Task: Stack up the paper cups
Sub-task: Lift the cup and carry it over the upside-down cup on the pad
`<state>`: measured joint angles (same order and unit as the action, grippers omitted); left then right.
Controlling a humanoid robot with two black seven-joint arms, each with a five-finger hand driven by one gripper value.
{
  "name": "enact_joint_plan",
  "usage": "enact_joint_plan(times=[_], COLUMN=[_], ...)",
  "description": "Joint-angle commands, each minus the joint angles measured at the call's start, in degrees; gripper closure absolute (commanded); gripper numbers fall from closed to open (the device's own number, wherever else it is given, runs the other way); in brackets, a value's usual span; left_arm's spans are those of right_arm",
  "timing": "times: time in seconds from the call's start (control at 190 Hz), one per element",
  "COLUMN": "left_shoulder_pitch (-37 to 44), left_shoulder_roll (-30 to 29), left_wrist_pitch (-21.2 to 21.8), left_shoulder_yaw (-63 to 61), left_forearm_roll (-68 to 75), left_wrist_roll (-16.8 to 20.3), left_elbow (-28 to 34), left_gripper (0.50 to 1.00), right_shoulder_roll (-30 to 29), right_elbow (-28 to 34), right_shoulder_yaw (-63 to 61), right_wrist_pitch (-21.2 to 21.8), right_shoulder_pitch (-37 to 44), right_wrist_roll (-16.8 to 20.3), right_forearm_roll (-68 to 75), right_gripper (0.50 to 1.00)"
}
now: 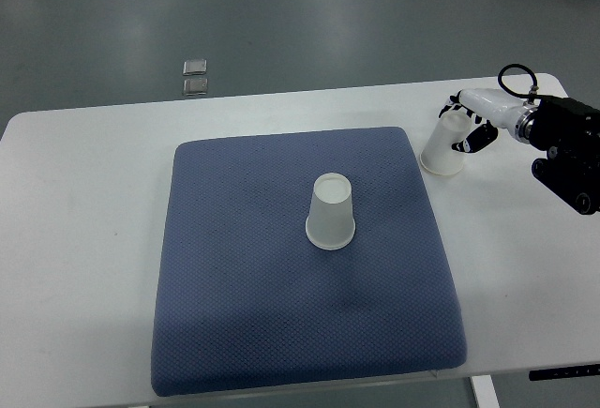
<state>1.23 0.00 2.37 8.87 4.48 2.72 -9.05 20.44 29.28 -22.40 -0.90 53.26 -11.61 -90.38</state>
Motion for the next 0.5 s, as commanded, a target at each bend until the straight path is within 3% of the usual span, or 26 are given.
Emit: enact_joint_plan(times=[0.0, 0.195, 0.495], left_shoulder_pitch=[0.00, 0.00, 0.00], left_shoulder_roll=[0.00, 0.00, 0.00], left_wrist_pitch=[0.00, 0.00, 0.00], left_shoulder_yaw=[0.00, 0.00, -0.08], left_forearm_roll=[0.00, 0.00, 0.00], left_wrist_roll=[0.00, 0.00, 0.00], left_elbow=[0.00, 0.00, 0.00], left_gripper=[0.500, 0.500, 0.500], right_shoulder_roll=[0.74, 4.25, 11.46], right_elbow=[0.43, 5.26, 23.62], right_shoulder_yaw=[-0.28, -0.63, -1.77], right_wrist_pitch=[-0.06, 0.90, 9.51], right_shoulder_pitch=[1.84, 5.27, 8.52], right_wrist_roll=[-0.16, -2.01, -2.27], right_forearm_roll=[0.82, 2.23, 7.68], right_gripper=[1.000, 1.000, 1.000])
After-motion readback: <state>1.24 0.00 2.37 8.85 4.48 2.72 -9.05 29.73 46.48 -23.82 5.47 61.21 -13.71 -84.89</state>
